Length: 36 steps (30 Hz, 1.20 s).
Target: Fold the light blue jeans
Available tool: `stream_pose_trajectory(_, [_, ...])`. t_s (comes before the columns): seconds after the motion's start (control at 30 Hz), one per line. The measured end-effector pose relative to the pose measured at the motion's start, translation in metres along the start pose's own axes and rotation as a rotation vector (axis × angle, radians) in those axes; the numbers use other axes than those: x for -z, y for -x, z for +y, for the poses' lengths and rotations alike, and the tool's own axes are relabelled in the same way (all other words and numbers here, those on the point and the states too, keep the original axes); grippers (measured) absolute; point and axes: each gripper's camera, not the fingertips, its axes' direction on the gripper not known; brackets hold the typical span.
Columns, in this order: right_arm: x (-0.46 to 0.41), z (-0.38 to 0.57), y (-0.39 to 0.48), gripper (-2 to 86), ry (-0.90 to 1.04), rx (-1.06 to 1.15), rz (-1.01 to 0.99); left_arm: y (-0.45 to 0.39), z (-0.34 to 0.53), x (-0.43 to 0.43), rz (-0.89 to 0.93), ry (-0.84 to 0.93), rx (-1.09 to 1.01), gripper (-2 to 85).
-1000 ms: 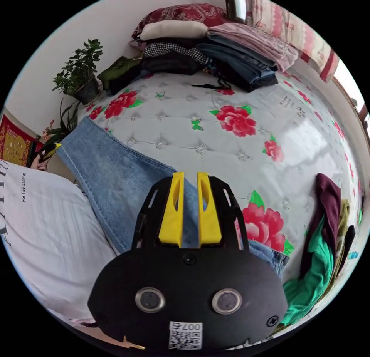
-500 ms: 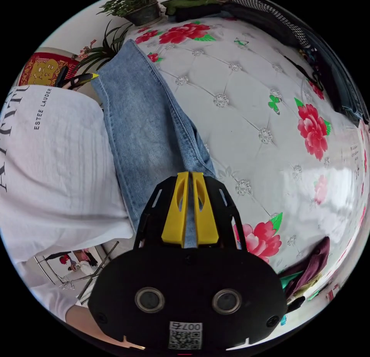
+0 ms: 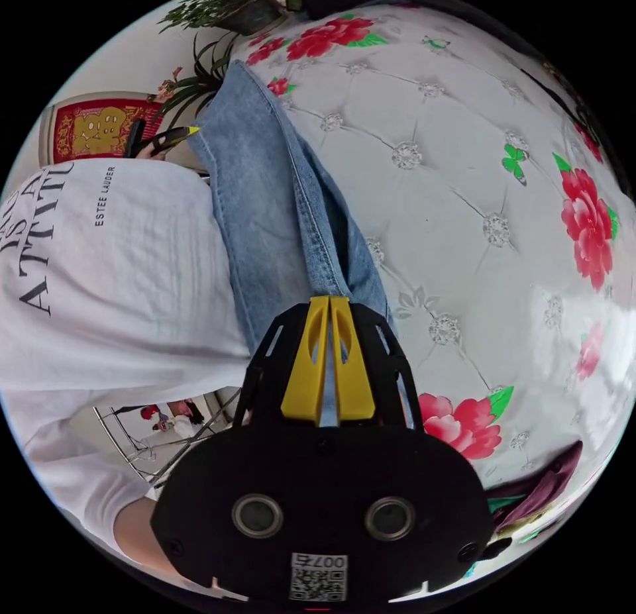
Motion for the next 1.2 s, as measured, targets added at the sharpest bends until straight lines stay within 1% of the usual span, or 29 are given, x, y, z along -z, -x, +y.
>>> stream_pose_trajectory(0.17, [-0.016, -0.015, 0.007, 0.0, 0.045, -0.028, -0.025, 0.0, -0.008, -0.01, -0.014, 0.031, 0.021, -0.5])
stream_pose_trajectory(0.3, [-0.013, -0.027, 0.012, 0.8, 0.072, -0.039, -0.022, -0.007, -0.01, -0.008, -0.026, 0.029, -0.01, -0.5])
stream_pose_trajectory(0.4, [0.027, -0.021, 0.008, 2.7, -0.033, -0.094, -0.005, -0.007, -0.009, -0.004, 0.004, 0.008, -0.014, -0.5])
stream_pose_trajectory(0.47, [0.063, -0.01, -0.008, 4.1, -0.148, -0.231, 0.018, -0.008, -0.01, -0.005, 0.004, 0.008, -0.011, -0.5])
stream_pose_trajectory(0.5, [0.068, -0.008, -0.011, 4.4, -0.164, -0.266, 0.035, -0.009, -0.011, -0.008, -0.003, 0.01, -0.01, -0.5])
stream_pose_trajectory(0.53, [0.071, -0.006, -0.018, 5.0, -0.164, -0.347, 0.069, -0.01, -0.012, -0.009, -0.007, 0.012, -0.009, -0.5])
stream_pose_trajectory(0.63, [0.048, -0.014, -0.026, 6.8, -0.073, -0.461, 0.089, -0.012, -0.017, -0.013, -0.015, 0.02, -0.004, -0.6])
stream_pose_trajectory(0.73, [0.024, -0.025, -0.012, 8.0, -0.007, -0.475, 0.057, -0.014, -0.02, -0.014, -0.01, 0.022, -0.006, -0.6])
stream_pose_trajectory(0.93, [0.012, -0.049, 0.032, 7.6, 0.126, -0.491, 0.245, -0.019, -0.029, -0.02, -0.019, 0.031, -0.011, -0.6])
stream_pose_trajectory(1.03, [-0.001, -0.053, 0.047, 5.3, 0.222, -0.437, 0.343, -0.022, -0.034, -0.022, -0.021, 0.034, -0.013, -0.6])
stream_pose_trajectory(1.07, [0.002, -0.047, 0.05, 4.0, 0.231, -0.407, 0.422, -0.023, -0.035, -0.022, -0.023, 0.034, -0.018, -0.6])
stream_pose_trajectory(1.1, [0.009, -0.042, 0.05, 3.3, 0.206, -0.405, 0.452, -0.025, -0.037, -0.022, -0.029, 0.036, -0.027, -0.6])
stream_pose_trajectory(1.13, [0.03, -0.03, 0.045, 2.0, 0.14, -0.42, 0.463, -0.026, -0.038, -0.023, -0.033, 0.038, -0.031, -0.6])
stream_pose_trajectory(1.17, [0.054, -0.016, 0.032, 1.2, 0.085, -0.446, 0.429, -0.028, -0.04, -0.023, -0.043, 0.041, -0.039, -0.7])
stream_pose_trajectory(1.2, [0.067, -0.008, 0.023, 0.8, 0.064, -0.466, 0.406, -0.03, -0.042, -0.025, -0.063, 0.046, -0.044, -0.7])
